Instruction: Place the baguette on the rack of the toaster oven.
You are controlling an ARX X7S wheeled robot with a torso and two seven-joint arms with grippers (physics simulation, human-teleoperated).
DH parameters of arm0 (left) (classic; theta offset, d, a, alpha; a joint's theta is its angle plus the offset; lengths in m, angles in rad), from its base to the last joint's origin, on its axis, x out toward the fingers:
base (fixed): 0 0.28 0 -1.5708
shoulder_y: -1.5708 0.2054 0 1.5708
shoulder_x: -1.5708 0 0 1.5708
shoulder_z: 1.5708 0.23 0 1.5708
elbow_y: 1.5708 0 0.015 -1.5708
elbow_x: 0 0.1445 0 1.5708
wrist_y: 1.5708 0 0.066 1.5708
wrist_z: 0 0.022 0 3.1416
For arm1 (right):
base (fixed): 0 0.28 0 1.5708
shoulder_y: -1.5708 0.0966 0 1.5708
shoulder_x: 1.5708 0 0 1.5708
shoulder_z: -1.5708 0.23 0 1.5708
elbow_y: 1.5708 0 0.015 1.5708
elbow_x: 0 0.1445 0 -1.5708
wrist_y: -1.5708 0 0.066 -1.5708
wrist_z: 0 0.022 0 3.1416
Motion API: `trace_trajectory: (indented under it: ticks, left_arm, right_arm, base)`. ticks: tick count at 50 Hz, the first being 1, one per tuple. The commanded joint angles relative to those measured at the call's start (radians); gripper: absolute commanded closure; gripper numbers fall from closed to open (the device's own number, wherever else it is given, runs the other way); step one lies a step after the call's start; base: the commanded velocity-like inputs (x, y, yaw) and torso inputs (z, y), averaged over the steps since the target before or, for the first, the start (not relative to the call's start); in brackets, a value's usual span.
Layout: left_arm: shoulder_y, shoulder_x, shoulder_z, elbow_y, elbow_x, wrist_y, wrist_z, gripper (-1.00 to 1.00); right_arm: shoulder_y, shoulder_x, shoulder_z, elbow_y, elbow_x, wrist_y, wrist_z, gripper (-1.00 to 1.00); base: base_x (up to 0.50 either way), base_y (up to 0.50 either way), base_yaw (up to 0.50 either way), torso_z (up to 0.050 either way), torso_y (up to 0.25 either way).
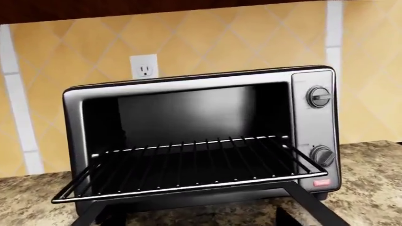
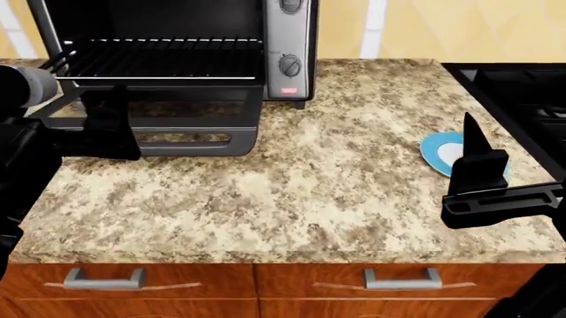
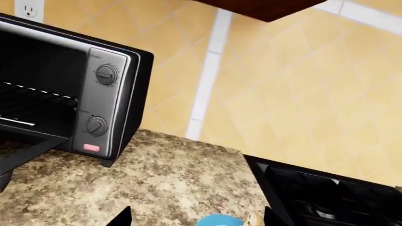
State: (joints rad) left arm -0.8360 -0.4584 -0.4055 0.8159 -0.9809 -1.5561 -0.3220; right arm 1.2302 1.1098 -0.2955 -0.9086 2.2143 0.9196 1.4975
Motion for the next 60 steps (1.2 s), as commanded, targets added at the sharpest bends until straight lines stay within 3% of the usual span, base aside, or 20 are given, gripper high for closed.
trace_trajectory:
  ticks: [1, 27, 45, 60]
  left_arm:
    - [-0.005, 0.003, -0.037, -0.028, -0.071, 0.019, -0.035, -1.00]
    - [-0.023, -0.018, -0.043, -0.066, -0.189, 0.036, -0.139, -1.00]
    - [-0.014, -0.035, -0.042, -0.079, -0.260, 0.060, -0.197, -1.00]
    - [-0.001, -0.052, -0.023, -0.090, -0.266, 0.097, -0.207, -1.00]
  right_arm:
    - [0.002, -0.011, 0.012, -0.008, -0.022, -0.010, -0.029, -1.00]
    - [0.043, 0.016, -0.004, -0.010, -0.004, -0.033, -0.027, -1.00]
    - [0.000, 0.062, -0.004, -0.010, -0.024, -0.062, -0.005, -1.00]
    - [-0.264, 0.223, 0.089, 0.018, -0.097, -0.273, 0.010, -1.00]
  base:
    - [0.32, 0.16, 0.00, 0.000, 0.000]
    - [0.32, 0.15, 0.00, 0.000, 0.000]
    - [0.04, 0.00, 0.00, 0.000, 0.001]
    - [0.00, 0.00, 0.00, 0.000, 0.000]
